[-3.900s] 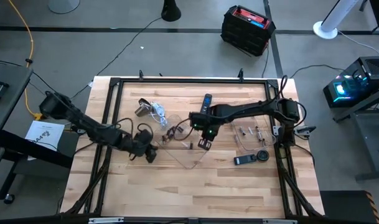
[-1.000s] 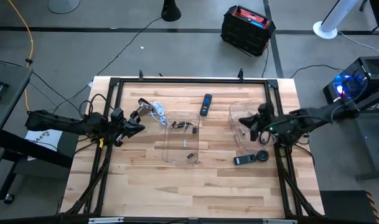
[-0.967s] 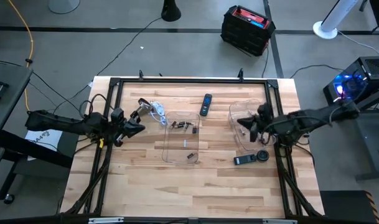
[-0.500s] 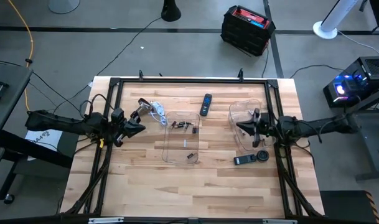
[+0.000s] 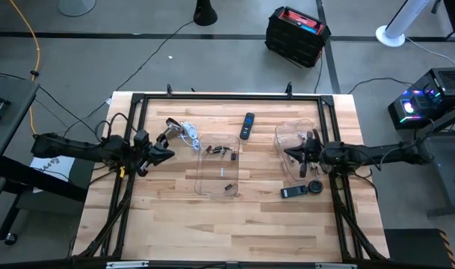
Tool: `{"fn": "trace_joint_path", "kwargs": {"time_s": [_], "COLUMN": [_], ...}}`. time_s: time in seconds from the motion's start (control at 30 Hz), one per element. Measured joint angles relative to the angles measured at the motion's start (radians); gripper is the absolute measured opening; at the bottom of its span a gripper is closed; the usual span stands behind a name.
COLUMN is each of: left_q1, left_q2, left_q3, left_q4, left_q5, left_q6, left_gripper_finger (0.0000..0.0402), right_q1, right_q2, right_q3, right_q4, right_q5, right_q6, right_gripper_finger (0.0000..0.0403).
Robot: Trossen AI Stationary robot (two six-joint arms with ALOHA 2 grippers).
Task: Sort batteries
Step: Return to Home Position
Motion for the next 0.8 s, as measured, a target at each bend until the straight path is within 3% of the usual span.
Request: {"fn": "trace_joint_path", "kwargs": {"time_s": [0.23,0.37,0.57,0.63,0.8], "left_q1": [0.0,0.016,0.018,0.011,-0.012], "left_q2": [-0.261,-0.383,-0.385,-0.384,-0.385], "left_q3": [0.001,0.001,0.001,0.0,0.0], "left_q4": [-0.249,-0.4,-0.599,-0.694,-0.696], "left_q5": [0.0,-0.001,-0.002,-0.002,-0.017], "left_q6": [0.0,0.0,0.0,0.0,0.0], "left_gripper_finger": [0.0,0.0,0.0,0.0,0.0], "right_q1": [0.0,0.008,0.011,0.009,0.004], "right_q2": [0.0,-0.077,-0.312,-0.313,-0.312], "right_q3": [0.0,0.0,0.0,0.001,0.001], "right_q4": [-0.075,-0.102,-0.097,-0.041,0.004], "right_q5": [0.0,-0.006,-0.01,-0.009,-0.01], "right_q6": [0.0,0.0,0.001,0.0,0.001], "right_gripper_finger": [0.0,0.0,0.0,0.0,0.0]}}
